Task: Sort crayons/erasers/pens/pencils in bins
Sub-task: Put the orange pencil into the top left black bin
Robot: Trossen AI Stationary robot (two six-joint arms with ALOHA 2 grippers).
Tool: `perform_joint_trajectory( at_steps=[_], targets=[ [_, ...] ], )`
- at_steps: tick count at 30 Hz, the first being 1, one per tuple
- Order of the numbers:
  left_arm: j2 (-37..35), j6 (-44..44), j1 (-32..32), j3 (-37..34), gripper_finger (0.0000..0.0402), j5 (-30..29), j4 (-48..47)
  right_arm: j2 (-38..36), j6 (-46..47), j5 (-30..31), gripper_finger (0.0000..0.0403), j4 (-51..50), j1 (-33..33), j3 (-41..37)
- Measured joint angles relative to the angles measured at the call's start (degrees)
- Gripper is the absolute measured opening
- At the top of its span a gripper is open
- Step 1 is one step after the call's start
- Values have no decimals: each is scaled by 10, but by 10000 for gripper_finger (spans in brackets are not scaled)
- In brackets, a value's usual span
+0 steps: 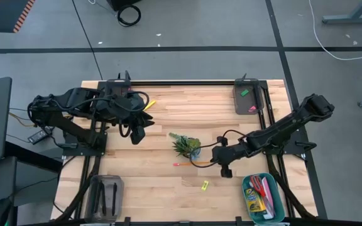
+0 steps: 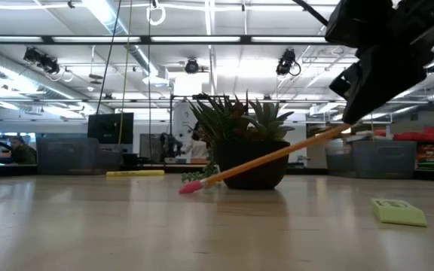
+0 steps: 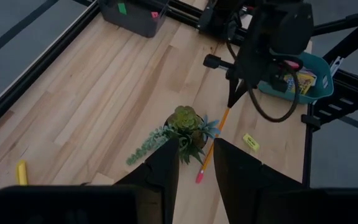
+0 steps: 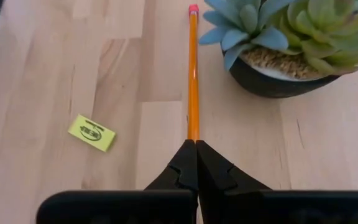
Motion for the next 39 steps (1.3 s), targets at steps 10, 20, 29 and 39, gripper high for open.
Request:
perform_joint_trajectory(
  at_steps=[10, 20, 29, 39],
  targets=[
    [0, 0, 0, 0, 107, -1, 0, -29, 10, 2, 3, -29, 0, 17],
    [0, 0, 0, 0, 107, -11, 0, -29, -5, 26, 3, -72, 0, 104],
    [0, 1, 0, 0, 107, -12, 0, -26, -44, 53, 3, -225, -4, 261],
    [0, -18, 0, 0, 107, -13, 1, 21, 9, -68, 103, -306, 0, 156]
  ],
)
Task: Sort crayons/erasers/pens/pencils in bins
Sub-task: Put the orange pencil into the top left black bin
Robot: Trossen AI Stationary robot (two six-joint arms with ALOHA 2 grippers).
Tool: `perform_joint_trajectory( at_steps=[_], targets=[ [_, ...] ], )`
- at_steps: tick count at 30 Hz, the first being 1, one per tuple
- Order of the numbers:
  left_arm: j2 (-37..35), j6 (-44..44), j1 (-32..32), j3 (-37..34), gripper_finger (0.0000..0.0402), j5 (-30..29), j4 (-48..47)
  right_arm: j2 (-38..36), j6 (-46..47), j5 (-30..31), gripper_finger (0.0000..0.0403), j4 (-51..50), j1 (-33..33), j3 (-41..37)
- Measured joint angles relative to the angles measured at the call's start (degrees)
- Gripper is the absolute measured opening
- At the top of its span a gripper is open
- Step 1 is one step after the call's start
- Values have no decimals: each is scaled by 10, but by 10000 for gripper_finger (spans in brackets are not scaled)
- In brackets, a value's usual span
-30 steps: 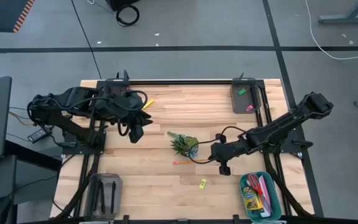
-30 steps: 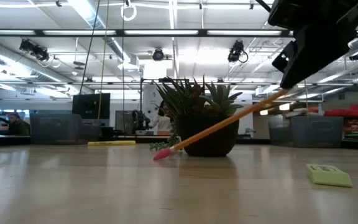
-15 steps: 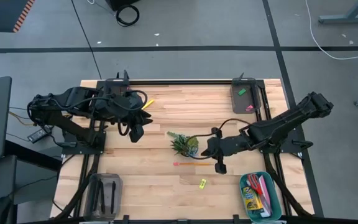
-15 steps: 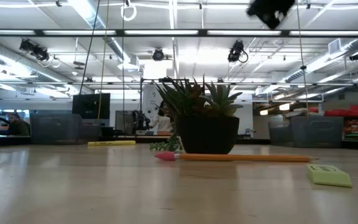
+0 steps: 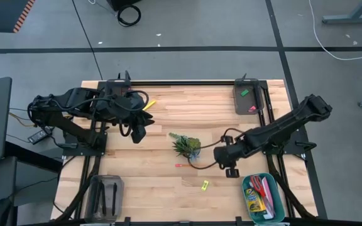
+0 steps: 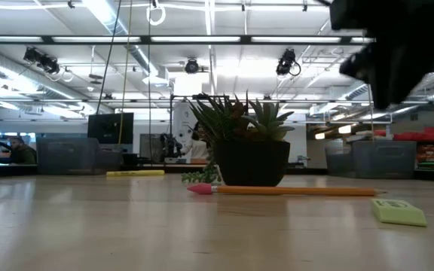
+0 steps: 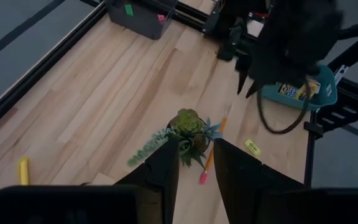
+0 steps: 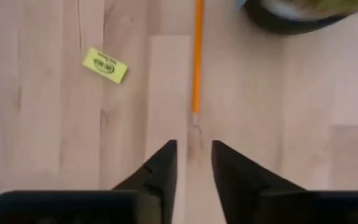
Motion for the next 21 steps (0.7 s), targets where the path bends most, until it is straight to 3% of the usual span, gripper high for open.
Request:
perform_joint_trajectory(
  at_steps=[4, 9, 16, 21],
  targets=[
    [0, -20, -2, 0, 107, 0, 0, 23, -16, -10, 131, 85, 8, -50],
    [0, -64, -28, 0, 107, 20, -13, 75, -45, -12, 131, 142, 11, -63],
    [0, -143, -88, 0, 107, 37, -108, 148, -22, 0, 116, 134, 8, -39],
    [0, -192, -124, 0, 107, 43, -152, 140, 3, -13, 111, 121, 12, 12]
  ],
)
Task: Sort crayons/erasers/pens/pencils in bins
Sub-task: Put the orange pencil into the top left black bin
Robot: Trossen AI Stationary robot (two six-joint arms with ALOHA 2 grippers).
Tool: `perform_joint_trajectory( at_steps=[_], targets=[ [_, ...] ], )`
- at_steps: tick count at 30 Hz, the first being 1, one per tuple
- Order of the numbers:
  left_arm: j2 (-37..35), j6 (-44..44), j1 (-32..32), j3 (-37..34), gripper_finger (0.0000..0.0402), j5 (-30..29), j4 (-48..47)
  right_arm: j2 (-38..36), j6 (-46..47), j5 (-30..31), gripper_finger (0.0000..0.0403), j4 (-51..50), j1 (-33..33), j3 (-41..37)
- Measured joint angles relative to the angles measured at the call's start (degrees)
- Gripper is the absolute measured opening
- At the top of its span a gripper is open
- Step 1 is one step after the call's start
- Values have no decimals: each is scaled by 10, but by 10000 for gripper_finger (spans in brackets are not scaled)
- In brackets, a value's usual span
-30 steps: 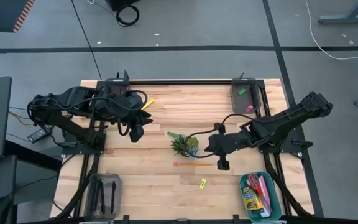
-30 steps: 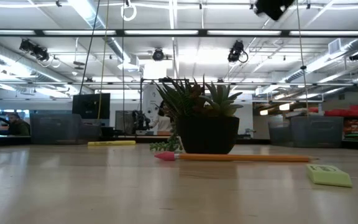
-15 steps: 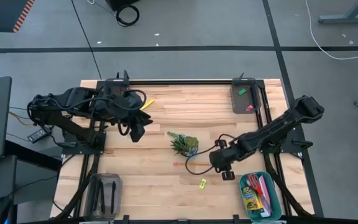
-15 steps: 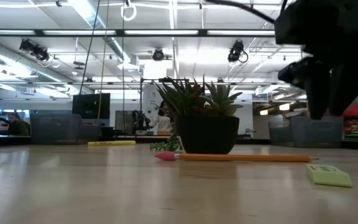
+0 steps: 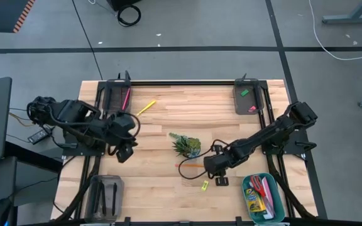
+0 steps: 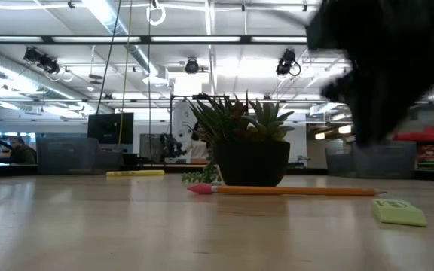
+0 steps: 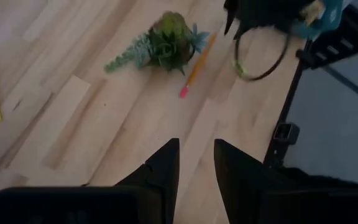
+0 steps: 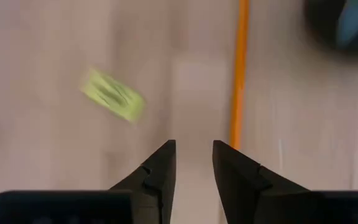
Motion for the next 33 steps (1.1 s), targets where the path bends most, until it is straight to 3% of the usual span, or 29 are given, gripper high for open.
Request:
perform_joint_trajectory(
  at_steps=[7, 11, 15, 20, 23, 28, 33],
  targets=[
    [-1, -18, -9, -16, 107, -6, 15, -16, -23, 45, 110, -4, 1, 127],
    [0, 16, -12, -85, 107, 52, 76, -5, -3, 51, 110, -52, -23, 181],
    [0, 49, -20, -180, 107, 56, 186, -19, 54, 54, 110, -99, -40, 217],
    [2, 125, -22, -299, 110, 15, 435, -63, 95, 58, 110, -159, -34, 268],
    [22, 189, -20, -363, 127, 13, 554, -101, 117, 80, 110, -188, -20, 289],
    [74, 219, -20, -431, 184, 13, 617, -171, 142, 150, 110, -203, 9, 301],
    [146, 254, -15, -447, 236, 4, 675, -215, 172, 223, 110, -228, 45, 302]
  ],
)
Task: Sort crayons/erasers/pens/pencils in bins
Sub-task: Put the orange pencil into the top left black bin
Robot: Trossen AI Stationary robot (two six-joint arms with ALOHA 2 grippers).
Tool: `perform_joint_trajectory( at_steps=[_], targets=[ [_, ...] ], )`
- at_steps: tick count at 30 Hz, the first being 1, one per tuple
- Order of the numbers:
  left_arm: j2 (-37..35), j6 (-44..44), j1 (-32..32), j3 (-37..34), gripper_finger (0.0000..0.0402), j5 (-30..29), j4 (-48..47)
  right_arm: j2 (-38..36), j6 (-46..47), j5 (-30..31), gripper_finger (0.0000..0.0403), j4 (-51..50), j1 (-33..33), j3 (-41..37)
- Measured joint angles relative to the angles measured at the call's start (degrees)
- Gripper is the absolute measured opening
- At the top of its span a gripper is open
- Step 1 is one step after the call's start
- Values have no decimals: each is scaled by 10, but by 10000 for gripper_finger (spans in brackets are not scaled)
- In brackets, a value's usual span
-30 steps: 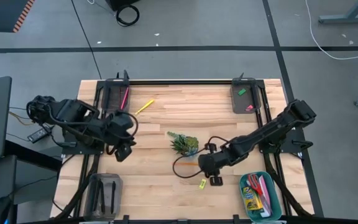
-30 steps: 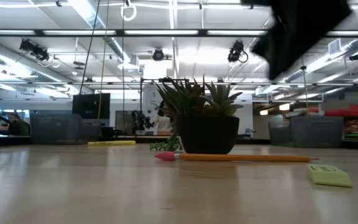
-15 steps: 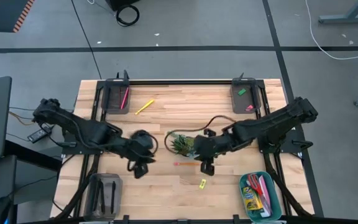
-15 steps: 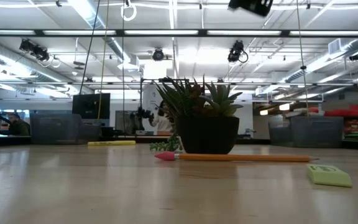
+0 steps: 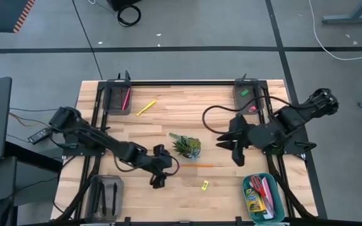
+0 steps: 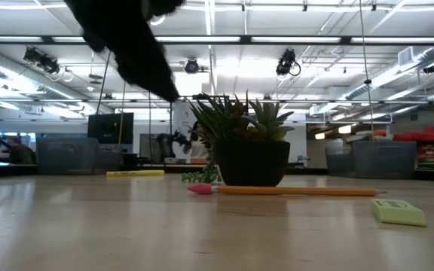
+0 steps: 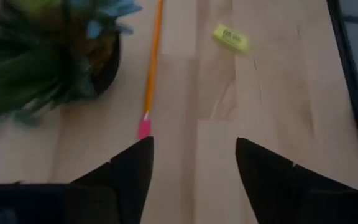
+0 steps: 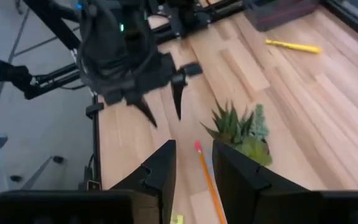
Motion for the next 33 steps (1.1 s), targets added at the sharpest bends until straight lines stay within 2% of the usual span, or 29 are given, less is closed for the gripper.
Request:
perform_joint_trajectory(
  at_steps=[5, 8, 15, 22, 33],
  targets=[
    [75, 17, 14, 9, 257, 1, 69, -8, 45, 5, 110, -53, 26, 0],
    [113, 33, 26, 31, 256, 14, 63, -5, 69, 4, 110, -70, 42, 0],
    [174, 47, 63, 94, 232, 65, -44, 11, 104, 2, 110, -76, 75, -1],
    [180, 63, 89, 105, 216, 103, -66, 23, 124, 4, 110, -79, 103, -1],
    [180, 112, 92, 105, 189, 118, -70, 23, 140, 22, 110, -84, 117, -1]
  ],
)
